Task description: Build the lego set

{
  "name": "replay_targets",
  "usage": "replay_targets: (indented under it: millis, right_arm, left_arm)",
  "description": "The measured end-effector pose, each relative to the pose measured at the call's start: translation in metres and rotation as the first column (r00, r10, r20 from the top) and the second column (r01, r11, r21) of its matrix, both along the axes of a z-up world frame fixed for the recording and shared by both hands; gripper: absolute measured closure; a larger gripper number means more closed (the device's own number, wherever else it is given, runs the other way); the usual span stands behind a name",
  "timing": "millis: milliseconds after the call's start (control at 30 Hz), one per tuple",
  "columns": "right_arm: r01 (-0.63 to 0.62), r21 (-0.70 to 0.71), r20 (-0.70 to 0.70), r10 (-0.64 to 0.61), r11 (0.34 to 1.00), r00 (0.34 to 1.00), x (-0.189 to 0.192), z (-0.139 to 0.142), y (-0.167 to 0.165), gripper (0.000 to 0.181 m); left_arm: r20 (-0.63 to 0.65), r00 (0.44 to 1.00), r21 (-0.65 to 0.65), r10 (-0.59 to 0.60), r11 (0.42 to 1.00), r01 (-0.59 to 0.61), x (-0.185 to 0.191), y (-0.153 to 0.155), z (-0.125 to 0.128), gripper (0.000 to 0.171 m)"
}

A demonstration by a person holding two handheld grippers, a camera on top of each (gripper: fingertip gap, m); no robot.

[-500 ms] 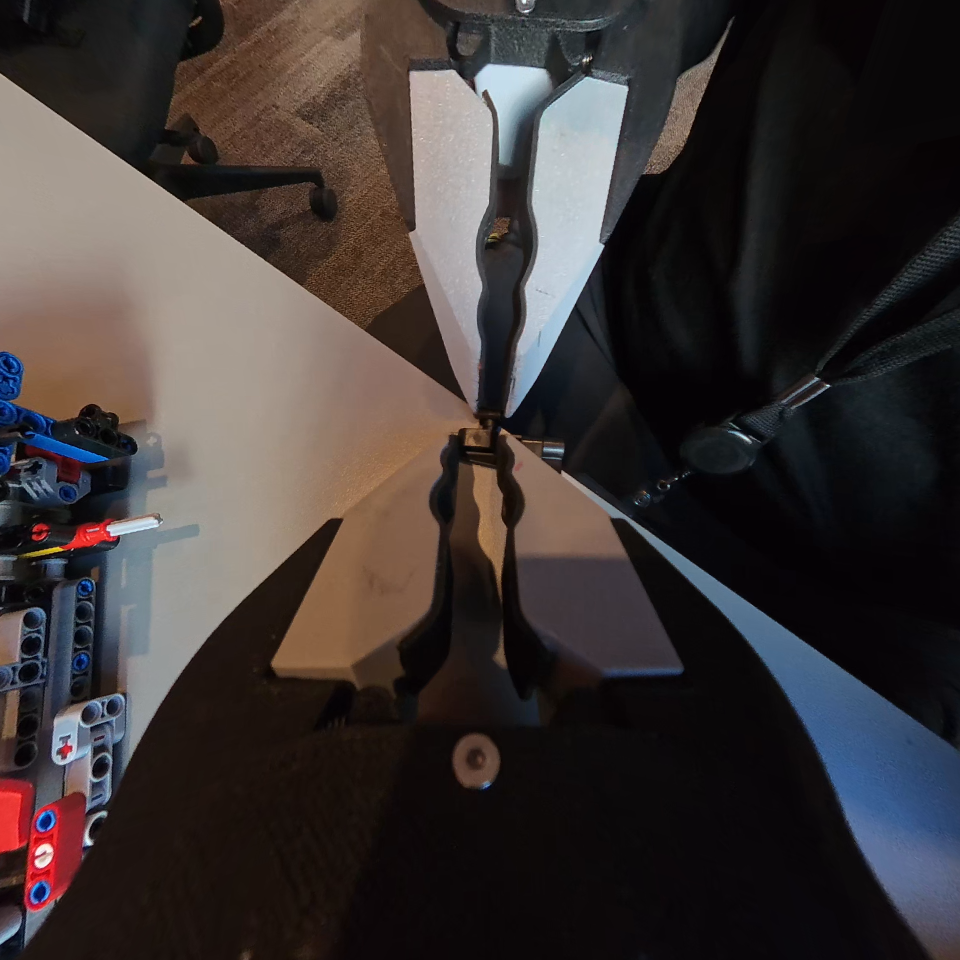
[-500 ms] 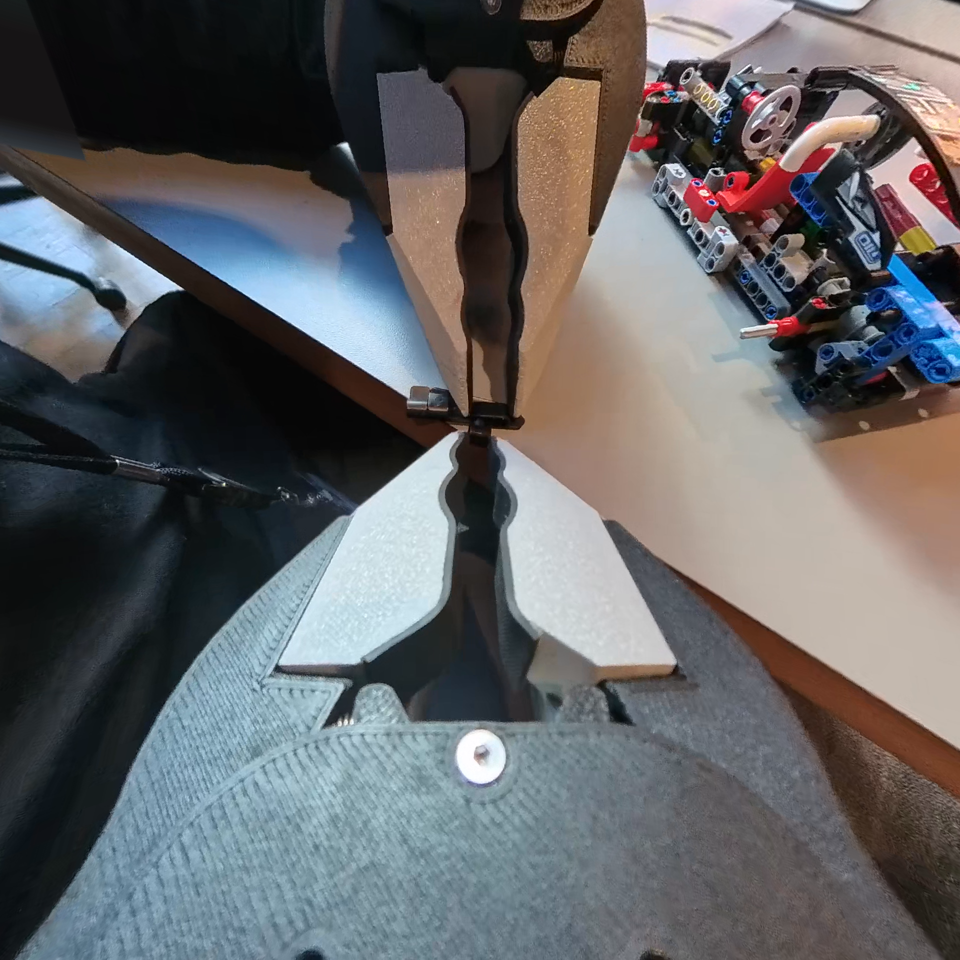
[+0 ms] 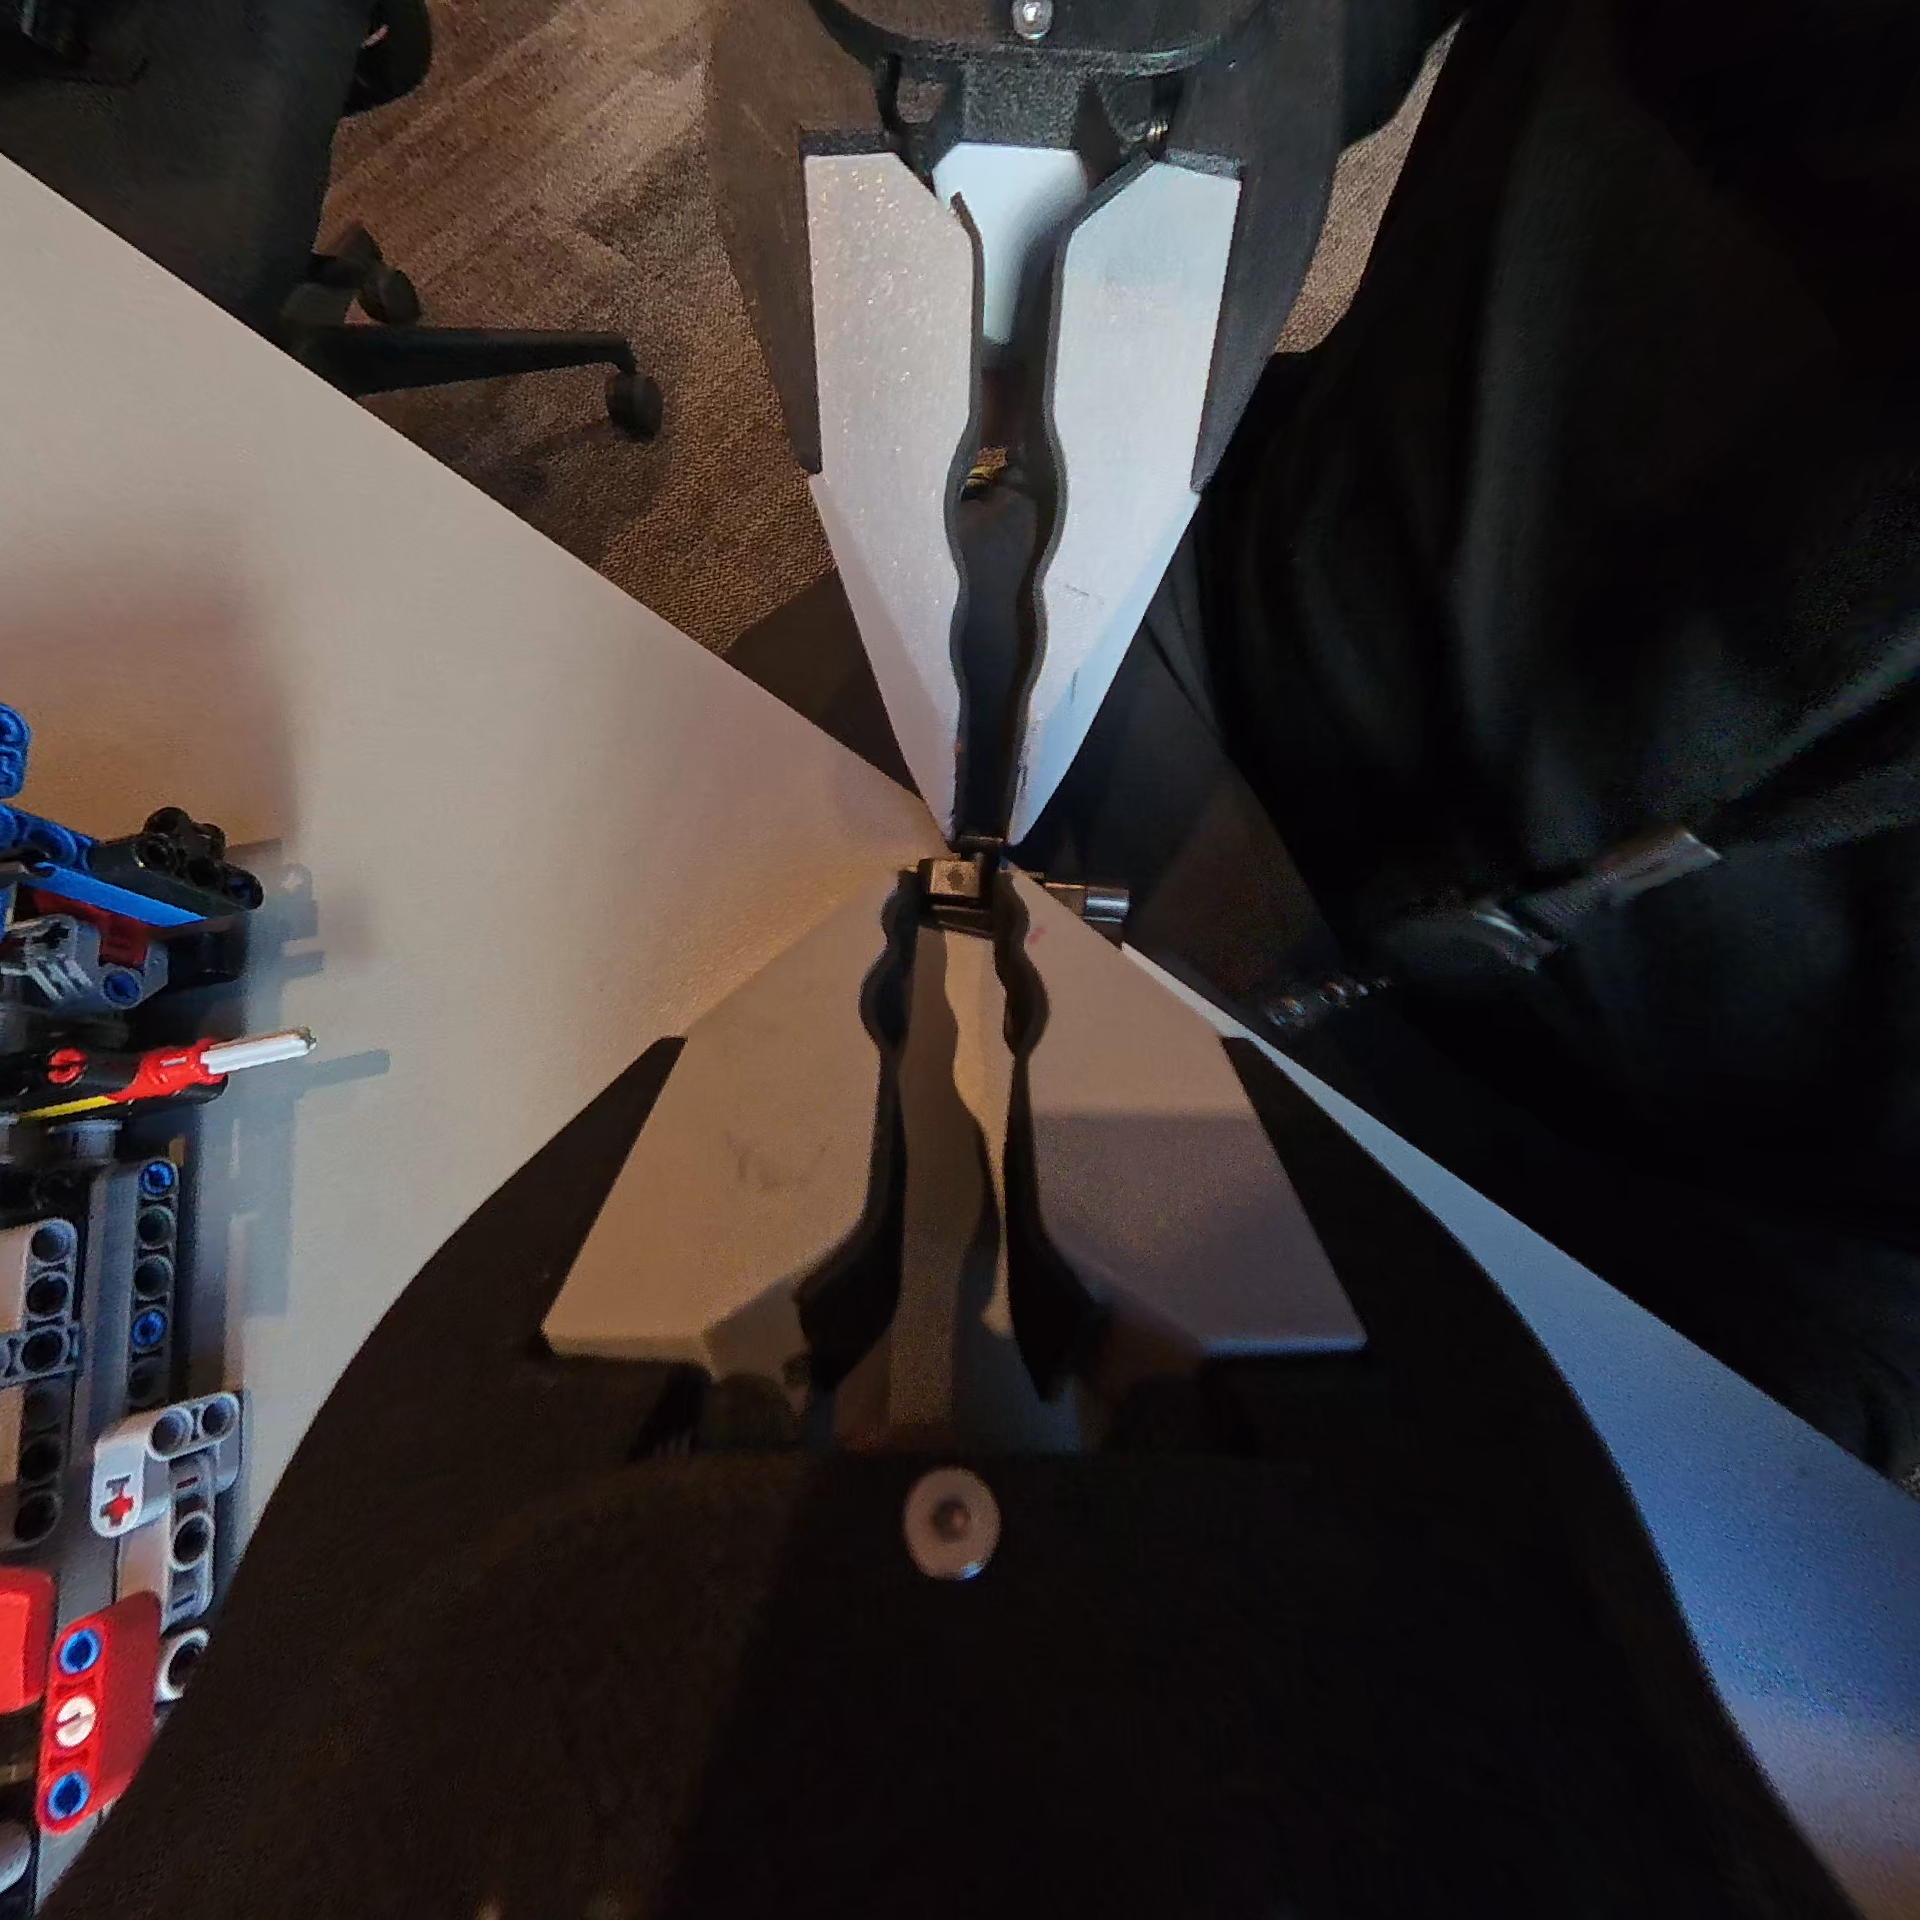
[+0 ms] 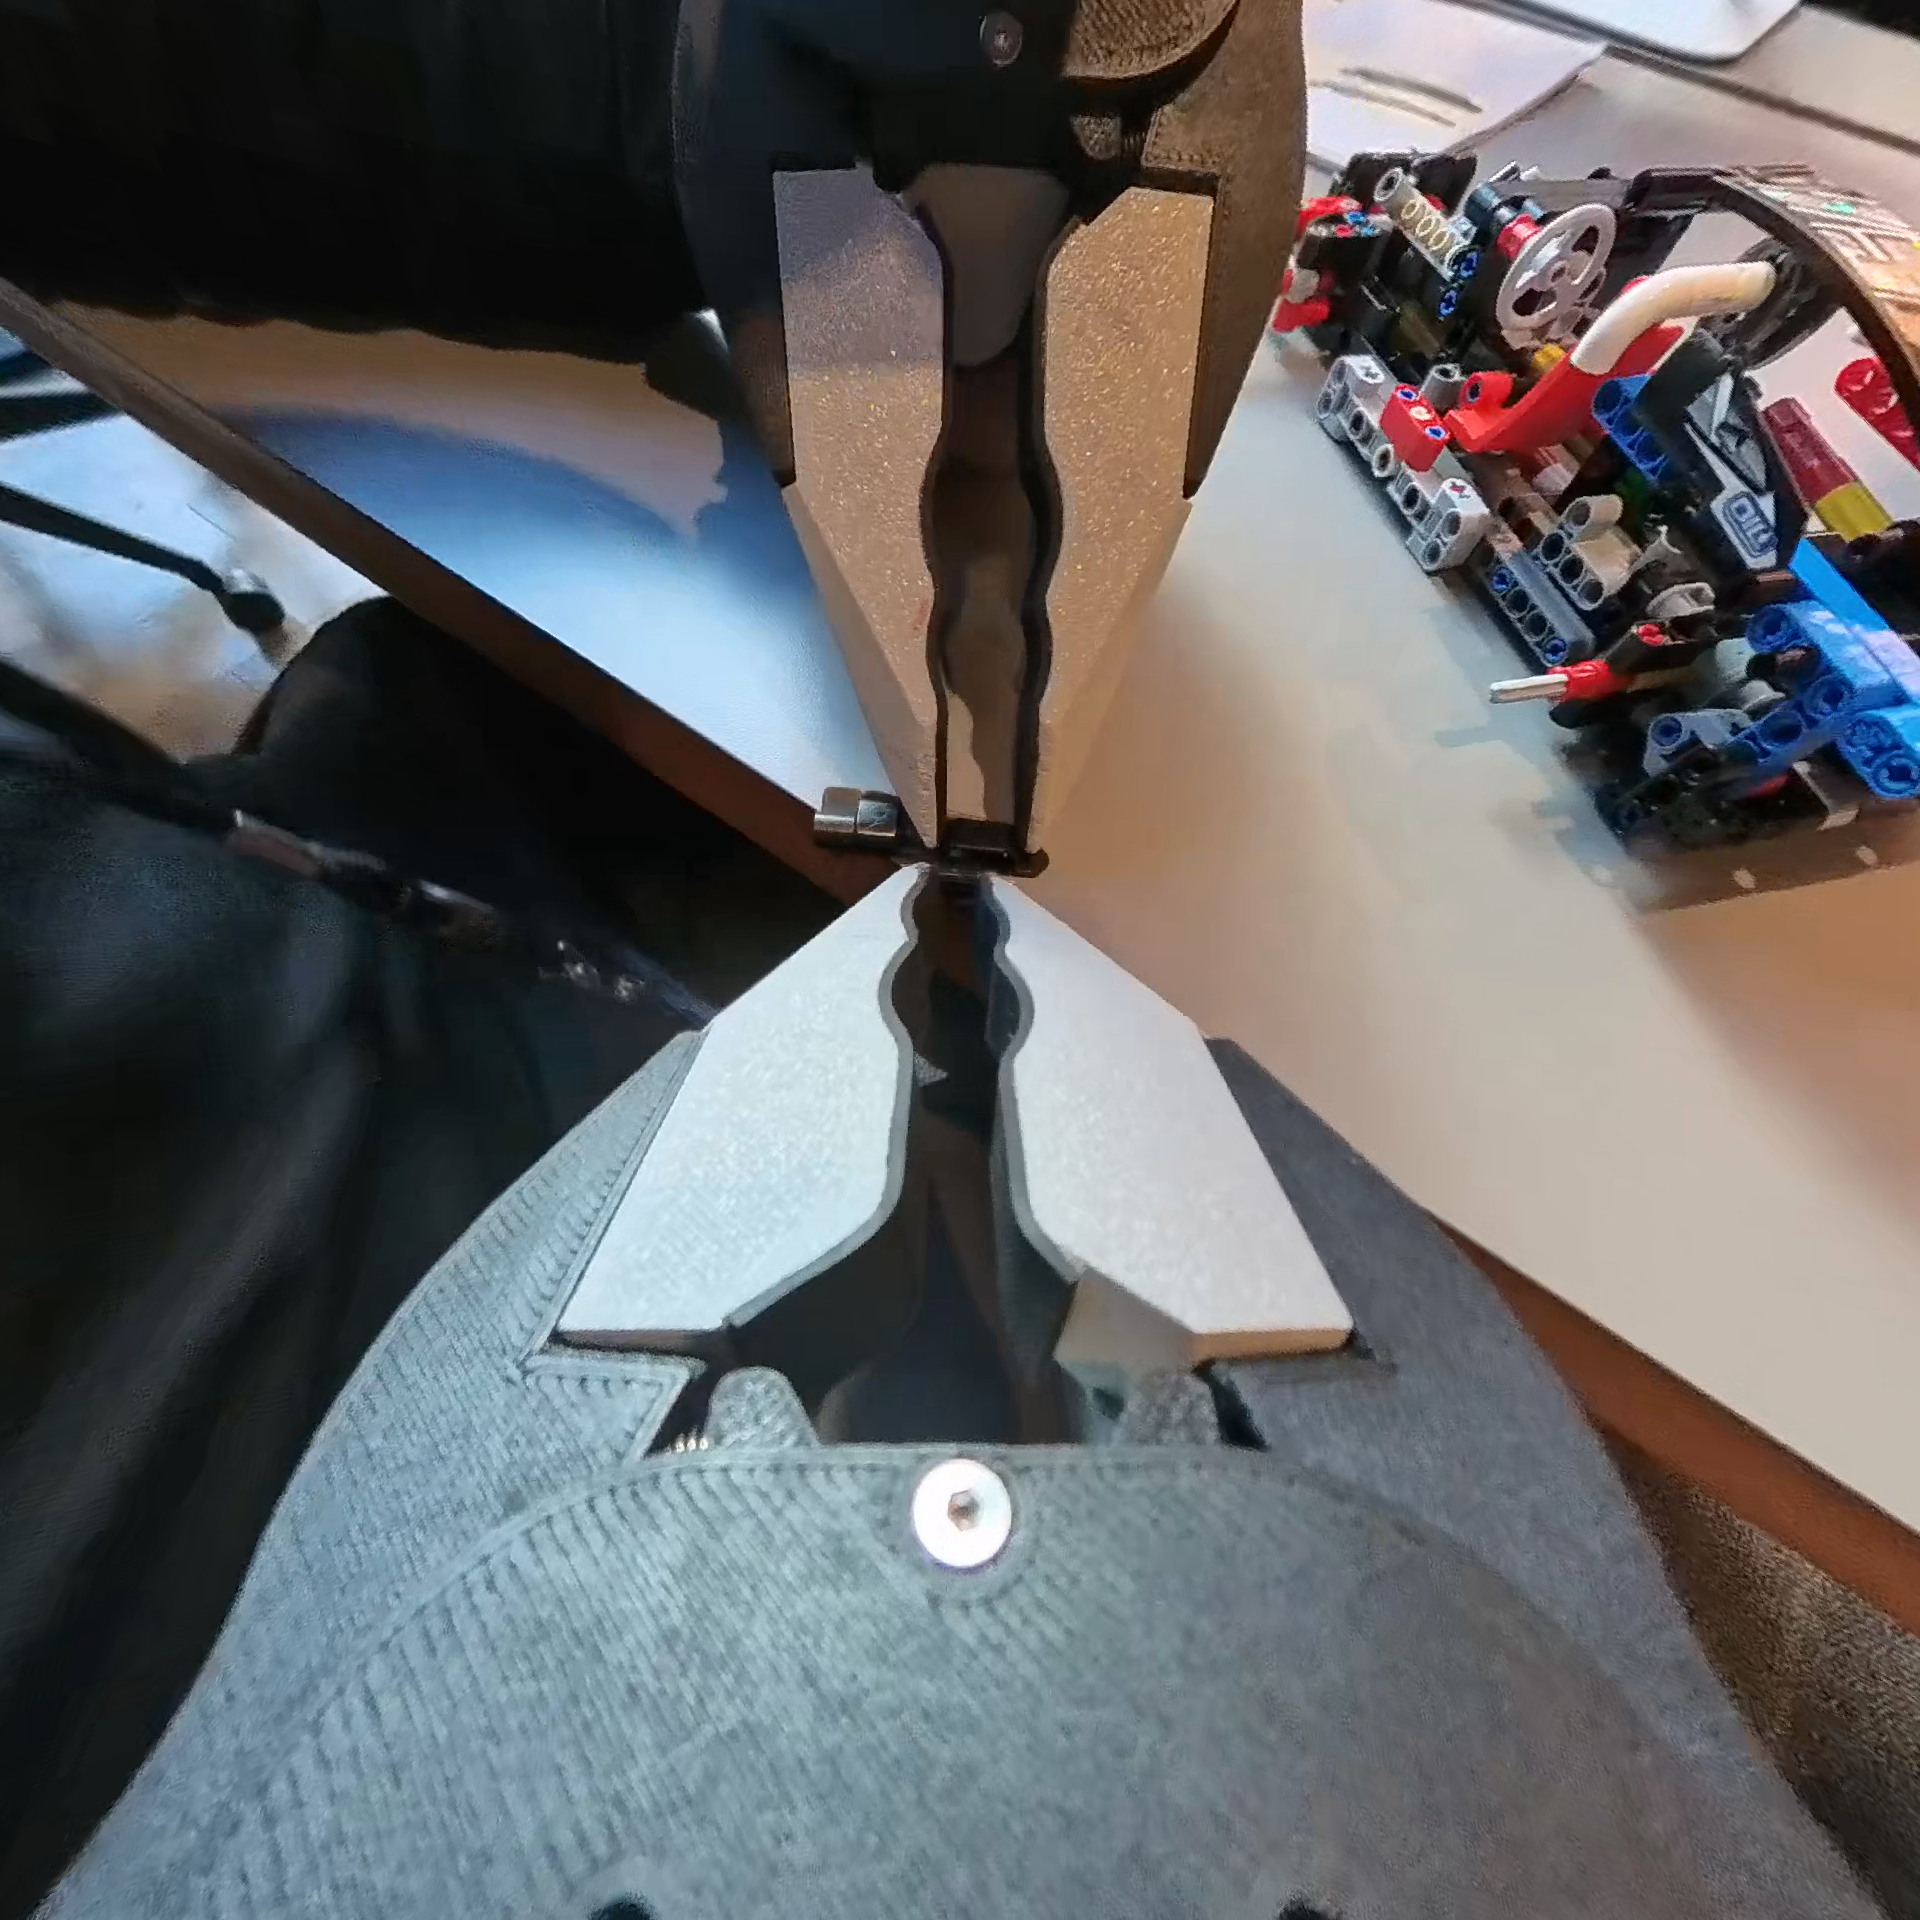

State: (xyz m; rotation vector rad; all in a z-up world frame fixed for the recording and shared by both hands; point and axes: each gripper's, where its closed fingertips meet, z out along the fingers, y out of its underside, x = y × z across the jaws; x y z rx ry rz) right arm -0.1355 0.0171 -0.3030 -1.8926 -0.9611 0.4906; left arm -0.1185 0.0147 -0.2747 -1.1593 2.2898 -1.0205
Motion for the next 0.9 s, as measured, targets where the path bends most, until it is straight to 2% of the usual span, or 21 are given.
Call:
replay_targets:
  millis: [167,367,433,633,667,767,900]
  right_arm:
    - [0.011,0.010,-0.061,-0.011,1.000,0.998,0.001,0.011,0.003,0.174]
    - [-0.032,-0.048,-0.027,0.031,0.998,0.999,-0.004,-0.001,0.010,0.171]
    - [-0.033,-0.046,0.000,0.033,0.998,0.999,-0.006,-0.001,0.013,0.176]
    - [-0.050,-0.069,0.034,0.053,0.996,0.998,-0.020,-0.002,0.020,0.176]
    - [-0.052,-0.068,0.040,0.055,0.996,0.998,-0.022,-0.001,0.020,0.176]
    - [-0.057,-0.065,0.043,0.060,0.996,0.997,-0.027,0.000,0.024,0.176]
    - [-0.068,-0.087,0.005,0.069,0.994,0.998,-0.033,0.011,0.028,0.176]
  left_arm:
    - [0.023,1.000,0.031,0.005,0.999,-0.006,-0.001,0.001,0.001,0.161]
    - [0.037,0.998,0.052,0.059,0.997,-0.061,0.001,0.008,0.001,0.160]
    - [0.043,0.993,0.057,0.108,0.992,-0.111,0.001,0.013,0.002,0.155]
    - [0.046,0.965,0.026,0.258,0.965,-0.259,-0.011,0.026,0.006,0.142]
    - [0.062,0.960,0.001,0.273,0.962,-0.273,-0.014,0.025,0.010,0.135]
    - [0.098,0.925,-0.055,0.367,0.930,-0.364,-0.025,0.031,0.024,0.125]
    - [0.169,0.835,-0.100,0.524,0.852,-0.514,-0.049,0.059,0.041,0.126]
